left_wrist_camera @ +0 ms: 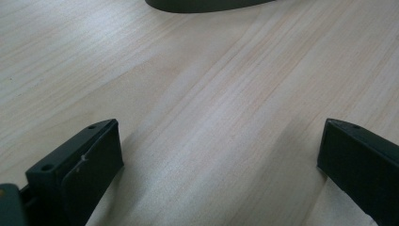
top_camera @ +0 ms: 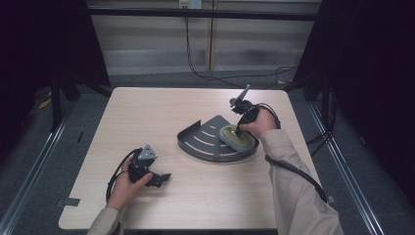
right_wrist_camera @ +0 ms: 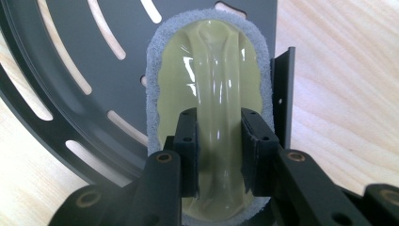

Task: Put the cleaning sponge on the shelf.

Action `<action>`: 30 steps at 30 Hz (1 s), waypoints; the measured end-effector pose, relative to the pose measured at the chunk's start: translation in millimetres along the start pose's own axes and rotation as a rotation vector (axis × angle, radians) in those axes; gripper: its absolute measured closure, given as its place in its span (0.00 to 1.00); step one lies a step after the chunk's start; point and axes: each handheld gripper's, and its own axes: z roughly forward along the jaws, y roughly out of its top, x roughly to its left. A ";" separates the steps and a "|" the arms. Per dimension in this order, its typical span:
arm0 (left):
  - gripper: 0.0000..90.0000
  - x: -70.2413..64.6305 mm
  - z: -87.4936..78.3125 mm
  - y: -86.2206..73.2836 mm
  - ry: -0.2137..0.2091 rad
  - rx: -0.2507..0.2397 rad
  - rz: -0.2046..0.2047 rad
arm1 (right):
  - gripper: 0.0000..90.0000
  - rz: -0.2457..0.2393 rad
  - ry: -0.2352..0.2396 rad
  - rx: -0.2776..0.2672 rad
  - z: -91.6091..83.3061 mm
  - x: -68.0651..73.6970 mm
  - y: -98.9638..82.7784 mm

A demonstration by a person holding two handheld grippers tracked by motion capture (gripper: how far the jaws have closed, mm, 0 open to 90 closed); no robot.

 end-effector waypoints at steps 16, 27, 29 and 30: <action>0.00 0.0 0.0 0.0 0.000 0.001 0.000 | 0.79 0.004 -0.009 -0.007 2.1 -4.2 -2.7; 0.00 0.1 -0.1 0.0 0.001 0.001 0.001 | 0.79 0.002 -0.009 -0.005 7.5 -2.9 -3.1; 0.00 0.1 0.0 0.0 0.001 0.000 0.001 | 0.79 0.003 -0.010 -0.007 7.7 -2.9 -2.6; 0.00 0.1 0.0 0.0 0.001 0.001 0.001 | 0.79 0.004 -0.009 -0.005 7.7 -2.6 -2.2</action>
